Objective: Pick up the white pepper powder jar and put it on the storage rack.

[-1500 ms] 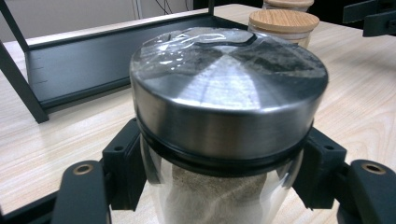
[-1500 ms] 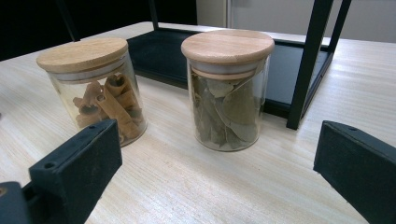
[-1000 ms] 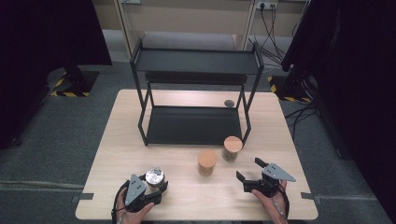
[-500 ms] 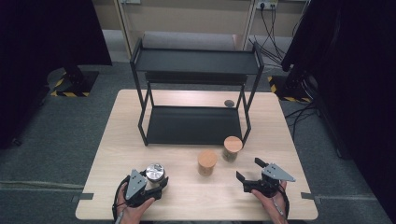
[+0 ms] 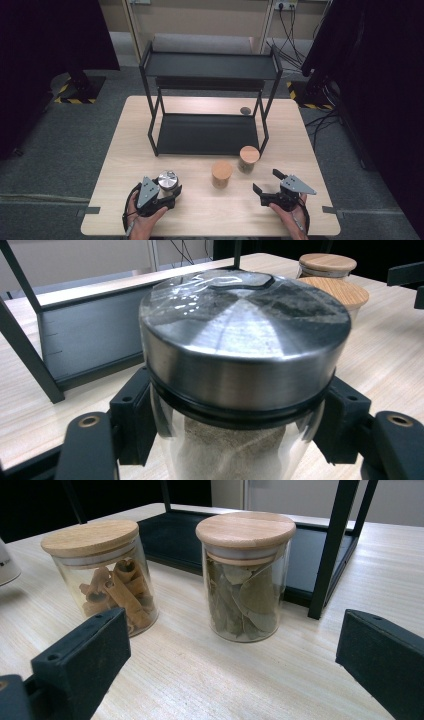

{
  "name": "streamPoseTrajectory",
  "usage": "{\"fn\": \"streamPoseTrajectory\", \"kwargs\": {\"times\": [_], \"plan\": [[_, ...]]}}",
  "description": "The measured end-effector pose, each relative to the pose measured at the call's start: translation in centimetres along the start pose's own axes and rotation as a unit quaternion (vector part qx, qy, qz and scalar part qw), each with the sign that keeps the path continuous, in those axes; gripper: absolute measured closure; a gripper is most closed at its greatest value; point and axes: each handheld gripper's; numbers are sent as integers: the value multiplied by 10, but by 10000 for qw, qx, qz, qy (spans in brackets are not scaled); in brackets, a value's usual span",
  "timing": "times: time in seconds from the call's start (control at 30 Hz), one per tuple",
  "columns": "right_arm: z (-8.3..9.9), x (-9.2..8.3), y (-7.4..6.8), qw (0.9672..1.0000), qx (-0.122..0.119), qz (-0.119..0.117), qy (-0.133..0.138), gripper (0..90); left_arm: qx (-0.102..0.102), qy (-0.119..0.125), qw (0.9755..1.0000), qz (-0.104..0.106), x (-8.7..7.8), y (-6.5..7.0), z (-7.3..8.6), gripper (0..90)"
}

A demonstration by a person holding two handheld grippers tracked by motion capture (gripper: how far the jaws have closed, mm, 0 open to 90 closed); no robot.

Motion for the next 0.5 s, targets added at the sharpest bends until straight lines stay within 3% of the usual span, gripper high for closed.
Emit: {"fn": "streamPoseTrajectory", "kwargs": {"times": [0.5], "plan": [[0, 0, 0, 10000, 5, -6, 1, 11, -27, 40, 10000, -15, 13, -11, -11, 309]]}}
Point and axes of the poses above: each handheld gripper's, and its own axes: x roughly forward along the jaws, z roughly out of its underside, y roughly to its right, and after that the axes turned 14 degrees about x, right-handed
